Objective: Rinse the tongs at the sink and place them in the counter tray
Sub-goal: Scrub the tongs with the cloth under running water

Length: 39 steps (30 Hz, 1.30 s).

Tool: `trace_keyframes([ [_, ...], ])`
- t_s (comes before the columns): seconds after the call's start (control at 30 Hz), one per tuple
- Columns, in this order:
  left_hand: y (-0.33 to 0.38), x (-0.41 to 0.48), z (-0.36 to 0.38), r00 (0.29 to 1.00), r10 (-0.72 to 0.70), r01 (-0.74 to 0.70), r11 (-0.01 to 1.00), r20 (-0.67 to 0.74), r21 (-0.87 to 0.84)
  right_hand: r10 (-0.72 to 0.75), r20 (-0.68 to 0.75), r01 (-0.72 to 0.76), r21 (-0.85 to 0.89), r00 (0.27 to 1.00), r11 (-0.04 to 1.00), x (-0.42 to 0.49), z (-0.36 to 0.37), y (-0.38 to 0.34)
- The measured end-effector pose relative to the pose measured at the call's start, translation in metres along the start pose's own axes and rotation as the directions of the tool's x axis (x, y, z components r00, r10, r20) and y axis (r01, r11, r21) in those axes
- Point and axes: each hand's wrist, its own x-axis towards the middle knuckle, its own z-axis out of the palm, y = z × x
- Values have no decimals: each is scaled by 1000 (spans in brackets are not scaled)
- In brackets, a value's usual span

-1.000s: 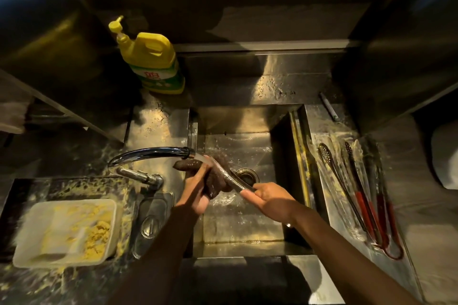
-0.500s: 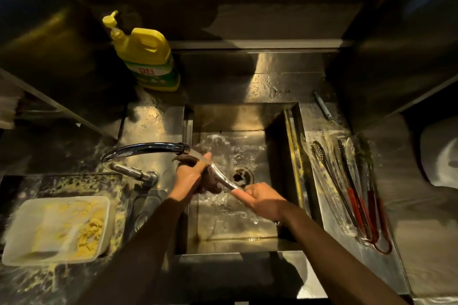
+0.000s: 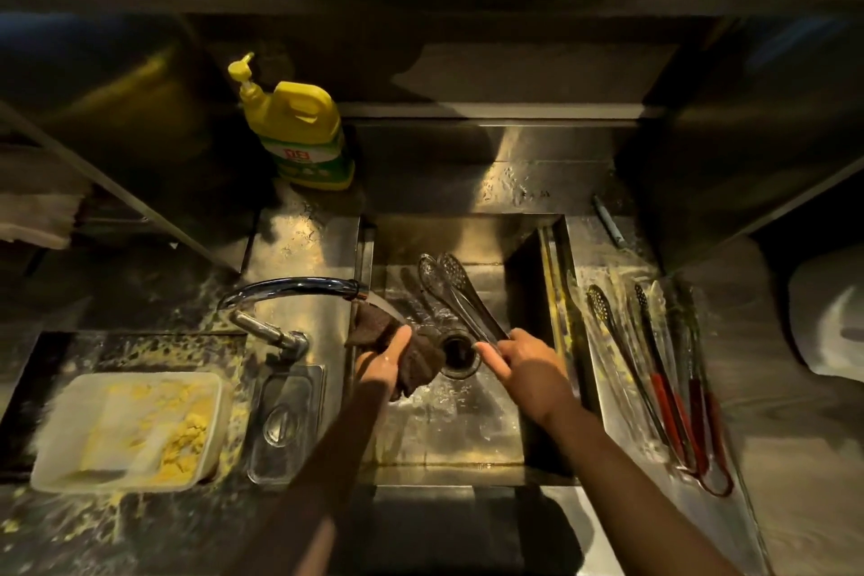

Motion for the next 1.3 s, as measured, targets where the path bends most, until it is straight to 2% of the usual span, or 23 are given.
trace_keyframes([
  [0.07,-3,-9,4,999,-11,9,998,36,67,-12,-106,8,-37,994,999,-7,4,0],
  [0.13,-5,-20,7,1000,9,-10,995,12,99,3,-158,-4,-7,987,1000,-13,0,0],
  [0.33,3,-60,23,973,221,-228,965,64,129,-57,-207,57,-9,977,998,-27,-32,8],
  [0.47,2,-73,31,973,223,-228,966,52,121,-106,-259,122,48,960,991,-33,-46,18],
  [0.7,22,-114,48,931,329,-347,932,155,107,-197,-290,290,325,937,900,-36,-62,27],
  [0.9,35,-123,57,895,386,-419,899,223,128,-208,-251,308,482,945,820,-51,-82,27],
  [1.1,52,-136,63,863,403,-477,850,306,226,-82,-290,241,572,954,784,-77,-100,18],
  [1.2,57,-144,65,841,356,-474,848,406,238,-29,-321,234,623,947,746,-90,-106,14],
  [1.3,60,-150,71,821,360,-507,818,444,273,31,-374,213,592,927,777,-106,-116,9],
])
